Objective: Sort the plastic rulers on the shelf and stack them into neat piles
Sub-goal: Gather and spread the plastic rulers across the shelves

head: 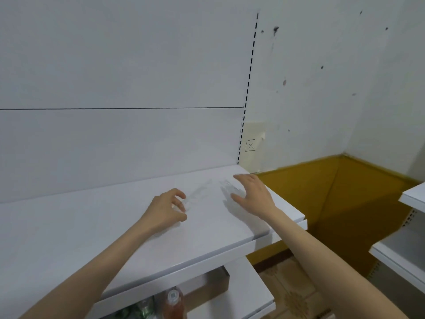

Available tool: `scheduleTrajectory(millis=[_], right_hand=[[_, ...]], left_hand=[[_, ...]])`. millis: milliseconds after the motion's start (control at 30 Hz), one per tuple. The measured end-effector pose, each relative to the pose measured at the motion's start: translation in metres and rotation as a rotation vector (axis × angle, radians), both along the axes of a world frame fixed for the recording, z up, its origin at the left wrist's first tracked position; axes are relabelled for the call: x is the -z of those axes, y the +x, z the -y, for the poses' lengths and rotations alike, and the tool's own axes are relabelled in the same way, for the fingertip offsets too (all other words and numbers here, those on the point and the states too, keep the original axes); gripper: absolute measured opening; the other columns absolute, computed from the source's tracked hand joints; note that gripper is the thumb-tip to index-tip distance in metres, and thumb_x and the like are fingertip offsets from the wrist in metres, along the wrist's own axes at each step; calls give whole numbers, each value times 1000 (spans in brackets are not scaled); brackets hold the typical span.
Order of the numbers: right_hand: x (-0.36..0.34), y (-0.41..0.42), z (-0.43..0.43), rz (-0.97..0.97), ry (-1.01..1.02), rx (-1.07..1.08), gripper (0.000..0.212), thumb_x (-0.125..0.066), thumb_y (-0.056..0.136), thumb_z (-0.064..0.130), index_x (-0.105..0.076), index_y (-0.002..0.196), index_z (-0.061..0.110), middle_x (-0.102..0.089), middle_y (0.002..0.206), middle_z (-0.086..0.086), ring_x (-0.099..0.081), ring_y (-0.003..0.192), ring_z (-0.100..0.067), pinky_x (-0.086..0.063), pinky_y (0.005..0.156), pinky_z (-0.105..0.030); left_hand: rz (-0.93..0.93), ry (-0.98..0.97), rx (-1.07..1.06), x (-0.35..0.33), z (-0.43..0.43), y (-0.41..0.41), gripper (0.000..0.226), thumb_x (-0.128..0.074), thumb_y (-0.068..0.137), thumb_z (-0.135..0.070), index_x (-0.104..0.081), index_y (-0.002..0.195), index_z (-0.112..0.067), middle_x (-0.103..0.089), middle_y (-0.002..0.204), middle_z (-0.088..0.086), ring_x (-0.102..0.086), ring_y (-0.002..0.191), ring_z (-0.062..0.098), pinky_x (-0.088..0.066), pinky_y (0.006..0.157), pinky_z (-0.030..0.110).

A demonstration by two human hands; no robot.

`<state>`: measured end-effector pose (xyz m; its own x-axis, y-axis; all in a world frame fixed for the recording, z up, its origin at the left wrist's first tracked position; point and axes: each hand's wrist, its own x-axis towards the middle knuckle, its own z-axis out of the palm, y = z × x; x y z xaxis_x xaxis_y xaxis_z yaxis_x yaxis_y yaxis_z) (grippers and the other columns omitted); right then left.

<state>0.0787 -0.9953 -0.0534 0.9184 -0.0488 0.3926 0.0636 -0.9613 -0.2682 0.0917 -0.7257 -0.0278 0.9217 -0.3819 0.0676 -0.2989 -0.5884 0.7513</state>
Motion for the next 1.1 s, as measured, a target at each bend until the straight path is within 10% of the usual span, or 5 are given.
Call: scheduleTrajectory(millis=[133, 367, 633, 1100], right_hand=[[-21, -2, -19, 66, -271, -361, 59, -63, 79, 34, -47, 135, 26, -52, 139, 4, -40, 131, -18, -23, 115, -42], [-16, -18, -9, 18, -129, -395, 29, -53, 89, 7, -62, 114, 18, -64, 92, -1, -50, 76, -9, -40, 68, -21], [5, -9, 41, -197, -2, 283, 33, -51, 96, 17, -58, 126, 7, -55, 118, -14, -52, 109, -27, -40, 85, -28], [-1, -4, 3, -179, -64, 209, 38, -41, 100, 33, -55, 131, 16, -56, 129, -10, -47, 121, -29, -41, 100, -38]], left_hand=[[29, 48, 244, -10, 9, 5, 42, -68, 68, -8, -60, 100, -34, -70, 85, -14, -44, 57, 4, -44, 63, 18], [137, 151, 283, -17, 15, 22, 26, -70, 73, -19, -63, 94, -34, -65, 88, -15, -52, 67, 8, -49, 73, 28], [285, 464, 84, -1, -1, 34, 34, -55, 87, -28, -50, 121, -24, -55, 112, -7, -47, 93, 12, -38, 74, 27], [436, 696, 34, -4, -43, 28, 35, -45, 92, -31, -47, 126, -21, -53, 120, -4, -47, 113, 16, -41, 85, 31]])
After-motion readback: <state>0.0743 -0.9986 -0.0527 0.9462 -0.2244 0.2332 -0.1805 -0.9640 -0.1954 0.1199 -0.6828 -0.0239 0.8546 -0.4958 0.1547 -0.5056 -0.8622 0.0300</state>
